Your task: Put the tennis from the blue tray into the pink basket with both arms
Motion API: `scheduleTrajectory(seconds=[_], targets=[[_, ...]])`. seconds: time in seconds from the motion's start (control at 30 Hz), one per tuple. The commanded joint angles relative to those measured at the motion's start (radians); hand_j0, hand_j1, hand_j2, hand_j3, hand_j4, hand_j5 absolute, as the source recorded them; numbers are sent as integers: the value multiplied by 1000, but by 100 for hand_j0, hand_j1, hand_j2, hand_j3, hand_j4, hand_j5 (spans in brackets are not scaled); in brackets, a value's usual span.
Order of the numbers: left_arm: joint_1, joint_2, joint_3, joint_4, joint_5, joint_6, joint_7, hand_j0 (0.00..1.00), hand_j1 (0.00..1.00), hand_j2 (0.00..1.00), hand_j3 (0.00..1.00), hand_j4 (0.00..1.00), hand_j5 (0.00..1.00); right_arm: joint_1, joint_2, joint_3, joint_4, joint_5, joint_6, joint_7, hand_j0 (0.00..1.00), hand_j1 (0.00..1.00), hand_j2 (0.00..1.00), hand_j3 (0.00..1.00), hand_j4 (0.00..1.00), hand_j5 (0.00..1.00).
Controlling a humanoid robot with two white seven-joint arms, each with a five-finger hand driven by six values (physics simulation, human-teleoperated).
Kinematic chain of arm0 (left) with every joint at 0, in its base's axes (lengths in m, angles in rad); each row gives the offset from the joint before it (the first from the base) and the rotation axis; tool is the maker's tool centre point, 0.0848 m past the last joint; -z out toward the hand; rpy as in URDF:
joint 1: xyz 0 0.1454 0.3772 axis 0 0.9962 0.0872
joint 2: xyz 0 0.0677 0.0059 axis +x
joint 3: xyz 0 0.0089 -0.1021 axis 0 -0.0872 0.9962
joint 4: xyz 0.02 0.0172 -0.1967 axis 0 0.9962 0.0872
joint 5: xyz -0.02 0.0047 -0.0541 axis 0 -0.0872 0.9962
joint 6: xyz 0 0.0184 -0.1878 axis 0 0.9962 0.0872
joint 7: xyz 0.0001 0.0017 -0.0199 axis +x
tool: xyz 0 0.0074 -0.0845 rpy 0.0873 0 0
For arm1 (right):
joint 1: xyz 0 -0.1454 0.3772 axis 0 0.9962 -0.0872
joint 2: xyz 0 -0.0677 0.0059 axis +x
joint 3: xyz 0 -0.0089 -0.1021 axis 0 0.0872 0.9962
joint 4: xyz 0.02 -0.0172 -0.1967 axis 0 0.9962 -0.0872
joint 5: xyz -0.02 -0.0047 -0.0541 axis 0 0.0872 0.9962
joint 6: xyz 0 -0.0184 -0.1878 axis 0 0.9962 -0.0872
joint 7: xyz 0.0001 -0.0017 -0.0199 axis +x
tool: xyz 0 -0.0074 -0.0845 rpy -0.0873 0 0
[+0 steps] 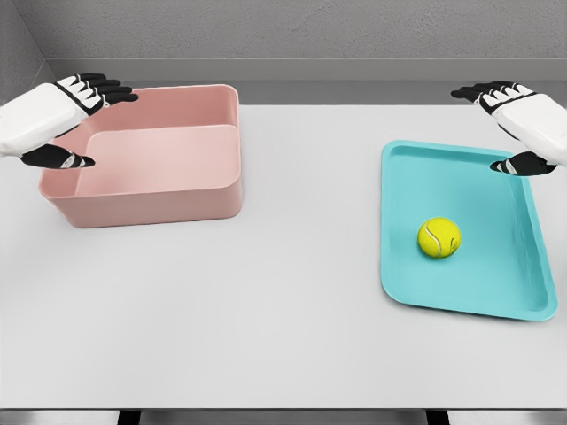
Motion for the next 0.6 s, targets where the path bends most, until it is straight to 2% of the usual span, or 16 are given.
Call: scheduleTrajectory(seconds=[0.0, 0.13, 0.27, 0.3, 0.37, 0.43, 0.57], targets=[[0, 2, 1, -2, 7, 1, 1, 100, 100, 100, 100, 100, 100, 0, -1, -1, -2, 1, -1, -1, 100, 100, 100, 100, 100, 100], [0, 3, 1, -2, 7, 1, 1, 100, 100, 100, 100, 100, 100, 3, 2, 12, -3, -2, 2, -1, 100, 100, 100, 100, 100, 100], [0, 3, 1, -2, 7, 1, 1, 100, 100, 100, 100, 100, 100, 9, 0, 133, -2, -4, 1, 9, 100, 100, 100, 100, 100, 100], [0, 3, 1, -2, 7, 1, 1, 100, 100, 100, 100, 100, 100, 8, -3, 131, -5, -4, 1, 68, 100, 100, 100, 100, 100, 100], [0, 3, 1, -3, 7, 1, 1, 100, 100, 100, 100, 100, 100, -5, -8, 98, -5, -6, -15, 275, 100, 100, 100, 100, 100, 100], [0, 5, 1, -3, 7, 1, 1, 100, 100, 100, 100, 100, 100, -8, -8, 58, -6, -6, -27, 395, 100, 100, 100, 100, 100, 100], [2, 9, -2, -3, 7, 1, -1, 100, 100, 100, 100, 100, 100, -11, -11, 35, -5, -6, -24, 500, 100, 100, 100, 100, 100, 100]])
